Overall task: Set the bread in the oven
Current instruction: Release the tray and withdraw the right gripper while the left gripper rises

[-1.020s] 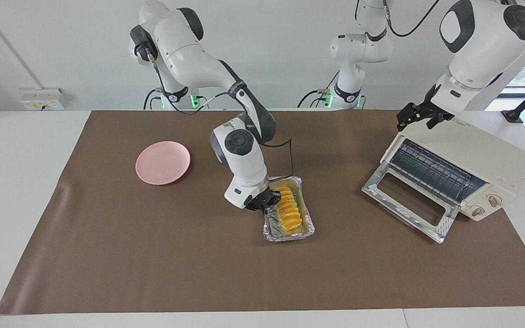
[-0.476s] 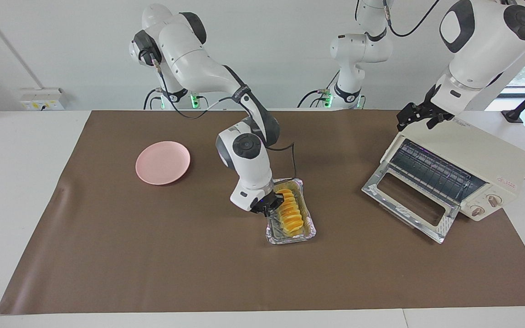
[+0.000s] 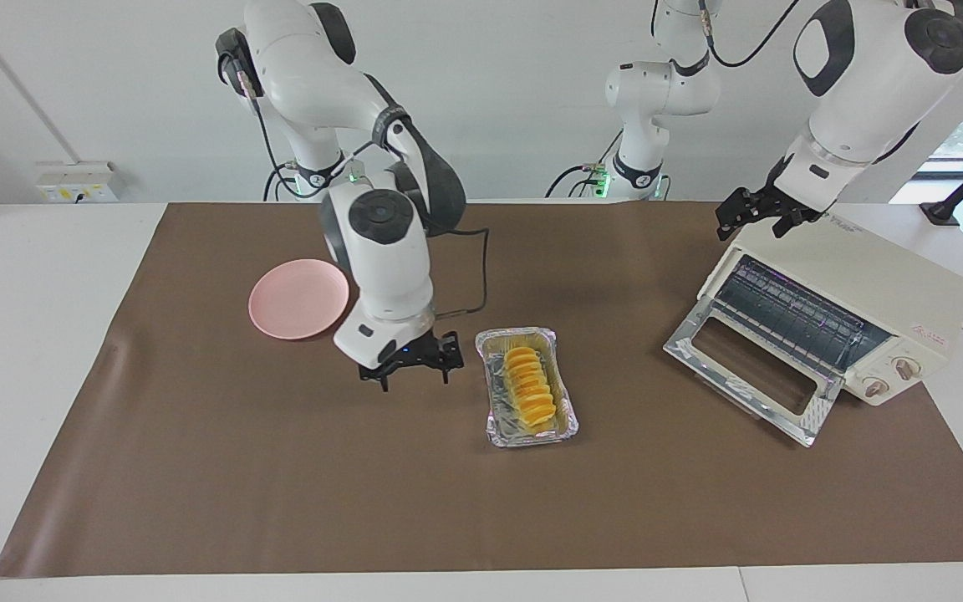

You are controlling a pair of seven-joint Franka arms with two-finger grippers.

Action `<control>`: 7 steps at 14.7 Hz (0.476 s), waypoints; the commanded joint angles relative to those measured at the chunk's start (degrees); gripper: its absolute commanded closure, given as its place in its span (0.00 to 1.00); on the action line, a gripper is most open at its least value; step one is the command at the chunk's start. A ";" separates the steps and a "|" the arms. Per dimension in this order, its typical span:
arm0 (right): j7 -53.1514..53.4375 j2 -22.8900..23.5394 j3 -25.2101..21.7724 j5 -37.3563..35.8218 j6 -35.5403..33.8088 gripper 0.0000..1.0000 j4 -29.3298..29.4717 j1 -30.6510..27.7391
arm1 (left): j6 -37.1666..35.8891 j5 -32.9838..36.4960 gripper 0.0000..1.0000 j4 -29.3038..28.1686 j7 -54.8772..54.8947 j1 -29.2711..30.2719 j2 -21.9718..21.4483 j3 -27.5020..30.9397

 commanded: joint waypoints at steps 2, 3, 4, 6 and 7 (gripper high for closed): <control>-4.16 -7.84 0.85 3.60 -7.15 0.00 -1.43 -7.16 | 3.49 -0.45 0.00 4.68 -8.36 -6.85 2.97 0.63; -5.48 -9.42 0.76 5.97 -9.17 0.00 -1.52 -9.88 | 3.05 -0.63 0.00 7.67 -8.90 -8.18 5.34 0.63; -6.97 -11.53 0.67 6.35 -12.15 0.00 -1.87 -12.17 | 2.09 -0.89 0.00 10.57 -10.13 -9.67 7.98 0.63; -8.74 -16.18 0.50 6.26 -14.11 0.00 -6.24 -16.13 | 0.07 -0.80 0.00 22.13 -17.13 -14.75 18.66 1.07; -8.92 -18.21 0.50 6.17 -14.12 0.00 -7.74 -17.98 | -1.51 -0.80 0.00 29.08 -20.30 -16.96 24.30 1.42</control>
